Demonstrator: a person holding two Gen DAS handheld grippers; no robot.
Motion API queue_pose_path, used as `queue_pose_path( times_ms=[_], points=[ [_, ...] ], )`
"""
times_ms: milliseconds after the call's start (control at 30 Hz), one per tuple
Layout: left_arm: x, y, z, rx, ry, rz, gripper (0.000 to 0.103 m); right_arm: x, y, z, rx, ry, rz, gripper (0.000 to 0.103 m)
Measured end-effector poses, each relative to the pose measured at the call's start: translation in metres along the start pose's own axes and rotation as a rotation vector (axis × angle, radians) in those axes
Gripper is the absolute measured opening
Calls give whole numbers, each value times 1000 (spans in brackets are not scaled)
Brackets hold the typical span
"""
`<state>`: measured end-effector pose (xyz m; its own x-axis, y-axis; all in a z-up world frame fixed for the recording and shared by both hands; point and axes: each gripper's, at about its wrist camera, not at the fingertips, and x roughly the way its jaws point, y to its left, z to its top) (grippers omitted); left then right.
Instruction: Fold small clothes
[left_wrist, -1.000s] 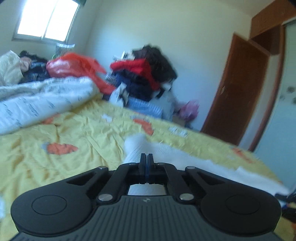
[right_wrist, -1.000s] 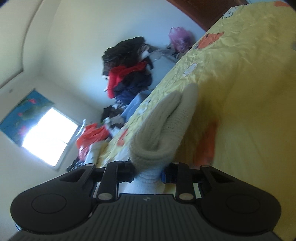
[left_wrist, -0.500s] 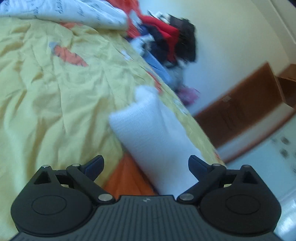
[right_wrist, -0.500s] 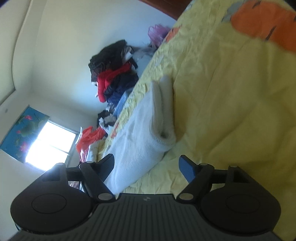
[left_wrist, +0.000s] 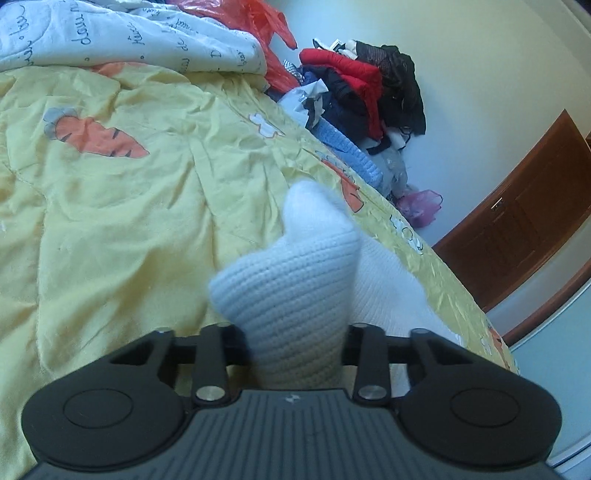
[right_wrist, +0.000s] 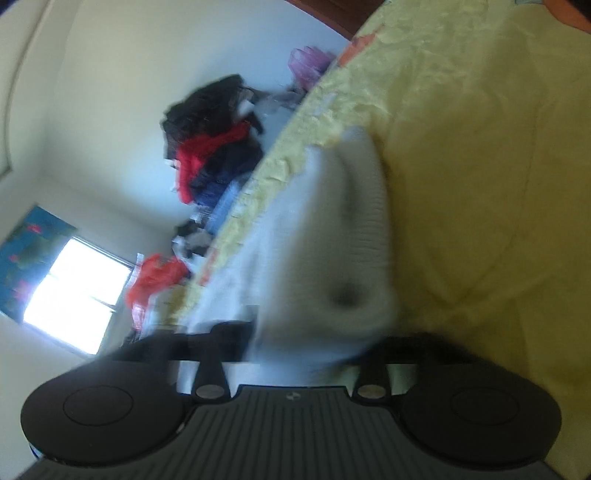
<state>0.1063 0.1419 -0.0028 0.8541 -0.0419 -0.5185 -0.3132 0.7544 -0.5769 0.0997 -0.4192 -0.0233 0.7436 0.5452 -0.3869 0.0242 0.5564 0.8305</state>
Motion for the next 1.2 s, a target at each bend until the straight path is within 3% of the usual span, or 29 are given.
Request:
queue_pose_path(
  times_ms=[133,333,467,567,633,700,767,800,867,900,933,1000,1067,1133,1200],
  points=[
    [-22,-11,-2,82,-14,-14,24,-9,0,-3,-24,-22,11,29],
    [-103,-4,-13,108,21,-131,23,-66,0,-9,8,-28,112,28],
    [-169,27,-44,121,91,-166,23,-127,-11,-20,36,33,154,28],
    [-186,56,-73,91,172,-132,25,-163,-29,-38,65,95,126,28],
    [-181,67,-86,93,206,-106,34,-170,-43,-50,76,131,84,30],
    [-182,68,-82,112,204,-127,40,-167,-52,-54,71,135,31,33],
    [-188,64,-68,136,234,-82,55,-166,-49,-48,76,148,23,46],
    [-196,63,-61,153,204,-65,61,-168,-45,-42,75,153,9,56],
    [-220,63,-48,198,51,-34,71,-178,-42,-32,42,141,1,72],
    [-232,64,-40,213,-20,-18,85,-183,-39,-26,20,113,-21,80],
    [-242,65,-32,214,-83,-3,91,-192,-37,-20,-19,50,-60,84],
    [-247,65,-19,203,-144,-2,93,-204,-30,-7,-81,-62,-106,83],
    [-231,55,-6,229,-132,-10,94,-207,-24,7,-105,-118,-83,83],
    [-201,38,3,297,-96,2,94,-188,-8,24,-178,-108,-29,84],
    [-162,18,13,351,-29,13,94,-152,13,39,-282,-44,-35,84]
  ],
)
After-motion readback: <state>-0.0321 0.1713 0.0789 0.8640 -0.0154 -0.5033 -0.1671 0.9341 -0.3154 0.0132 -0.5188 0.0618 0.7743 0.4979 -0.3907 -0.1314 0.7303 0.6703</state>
